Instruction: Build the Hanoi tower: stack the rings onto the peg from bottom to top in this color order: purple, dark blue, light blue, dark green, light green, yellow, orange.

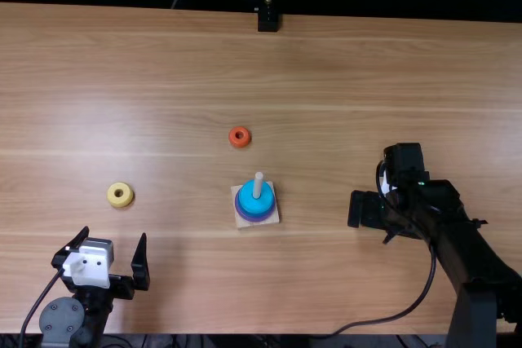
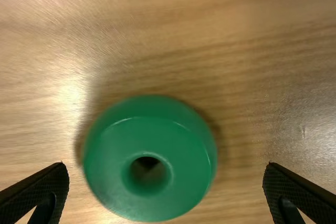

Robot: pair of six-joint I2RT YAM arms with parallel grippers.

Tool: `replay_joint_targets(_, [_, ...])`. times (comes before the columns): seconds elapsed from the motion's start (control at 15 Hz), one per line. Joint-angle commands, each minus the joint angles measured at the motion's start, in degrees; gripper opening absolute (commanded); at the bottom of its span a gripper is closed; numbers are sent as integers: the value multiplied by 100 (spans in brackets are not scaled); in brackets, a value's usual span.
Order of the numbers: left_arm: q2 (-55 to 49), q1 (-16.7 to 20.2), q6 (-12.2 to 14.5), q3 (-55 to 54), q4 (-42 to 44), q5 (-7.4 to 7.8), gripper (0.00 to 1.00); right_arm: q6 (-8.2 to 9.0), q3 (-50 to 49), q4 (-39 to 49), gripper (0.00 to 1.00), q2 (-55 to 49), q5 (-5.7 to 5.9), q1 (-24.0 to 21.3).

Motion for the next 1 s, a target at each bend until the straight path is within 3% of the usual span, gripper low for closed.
replay_joint_targets(0.0, [-69, 17, 70, -600, -420, 125, 100, 17, -107, 13, 100, 87, 133, 123])
replay_joint_targets(0.13, [-69, 17, 70, -600, -420, 125, 100, 17, -81, 34, 100, 148, 206, 159])
replay_joint_targets(0.27, [-69, 17, 70, -600, -420, 125, 100, 17, -72, 87, 100, 157, 618, 167])
replay_joint_targets(0.33, [-69, 17, 70, -600, -420, 125, 100, 7, -81, 139, 95, 157, 744, 202])
replay_joint_targets(0.73, [-69, 17, 70, -600, -420, 125, 100, 28, -98, 150, 0, 148, 723, 449])
replay_joint_targets(0.93, [-69, 17, 70, -600, -431, 125, 100, 38, -63, 382, 0, 104, 723, 607])
